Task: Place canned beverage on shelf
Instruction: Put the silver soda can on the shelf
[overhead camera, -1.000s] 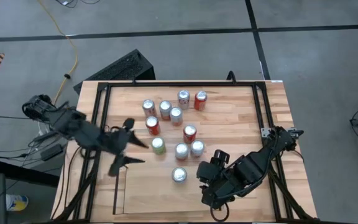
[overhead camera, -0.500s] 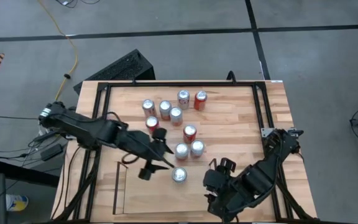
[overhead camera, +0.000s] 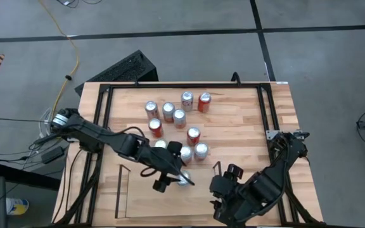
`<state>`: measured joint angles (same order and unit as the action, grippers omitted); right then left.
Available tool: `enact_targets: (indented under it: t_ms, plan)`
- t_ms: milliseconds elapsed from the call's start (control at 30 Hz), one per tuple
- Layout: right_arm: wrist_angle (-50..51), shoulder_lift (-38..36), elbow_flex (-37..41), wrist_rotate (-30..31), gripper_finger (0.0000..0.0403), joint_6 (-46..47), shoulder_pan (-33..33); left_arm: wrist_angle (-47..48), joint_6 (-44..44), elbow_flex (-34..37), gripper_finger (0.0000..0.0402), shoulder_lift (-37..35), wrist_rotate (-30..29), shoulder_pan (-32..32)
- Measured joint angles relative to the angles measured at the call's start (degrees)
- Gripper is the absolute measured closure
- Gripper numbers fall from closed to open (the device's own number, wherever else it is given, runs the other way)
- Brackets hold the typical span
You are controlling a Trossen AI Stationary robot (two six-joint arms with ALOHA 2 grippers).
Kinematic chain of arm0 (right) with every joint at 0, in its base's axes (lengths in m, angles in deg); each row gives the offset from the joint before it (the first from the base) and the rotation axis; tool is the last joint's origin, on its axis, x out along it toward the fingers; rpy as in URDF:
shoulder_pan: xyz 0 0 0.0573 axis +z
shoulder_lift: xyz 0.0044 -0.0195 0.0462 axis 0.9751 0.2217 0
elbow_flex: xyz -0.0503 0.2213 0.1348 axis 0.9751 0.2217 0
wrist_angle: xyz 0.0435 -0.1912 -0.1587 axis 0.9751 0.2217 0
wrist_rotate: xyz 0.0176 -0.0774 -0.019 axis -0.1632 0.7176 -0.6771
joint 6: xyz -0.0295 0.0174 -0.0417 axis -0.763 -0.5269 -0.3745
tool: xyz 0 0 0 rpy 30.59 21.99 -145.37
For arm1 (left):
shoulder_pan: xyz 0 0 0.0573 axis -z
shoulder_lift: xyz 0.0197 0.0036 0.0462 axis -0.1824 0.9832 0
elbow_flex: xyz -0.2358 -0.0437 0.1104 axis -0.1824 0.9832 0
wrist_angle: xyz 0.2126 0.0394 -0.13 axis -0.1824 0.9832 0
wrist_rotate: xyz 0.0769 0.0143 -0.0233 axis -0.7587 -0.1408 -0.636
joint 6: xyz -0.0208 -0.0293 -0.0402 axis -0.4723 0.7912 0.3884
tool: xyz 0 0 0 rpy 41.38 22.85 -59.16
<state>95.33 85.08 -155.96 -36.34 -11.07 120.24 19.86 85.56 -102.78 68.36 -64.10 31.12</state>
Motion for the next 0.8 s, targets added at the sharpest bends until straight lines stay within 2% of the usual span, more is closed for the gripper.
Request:
enact_targets:
  t_ms: [567,800]
  plan:
    - [0.0,0.0,0.3,1.1,0.0088,0.0,0.0,-6.0,-3.6,1.2,0.0138,3.3,0.5,1.4]
    - [0.0,0.0,0.3,1.1,0.0088,0.7,0.0,-4.5,-3.6,1.2,0.0138,3.8,0.8,1.5]
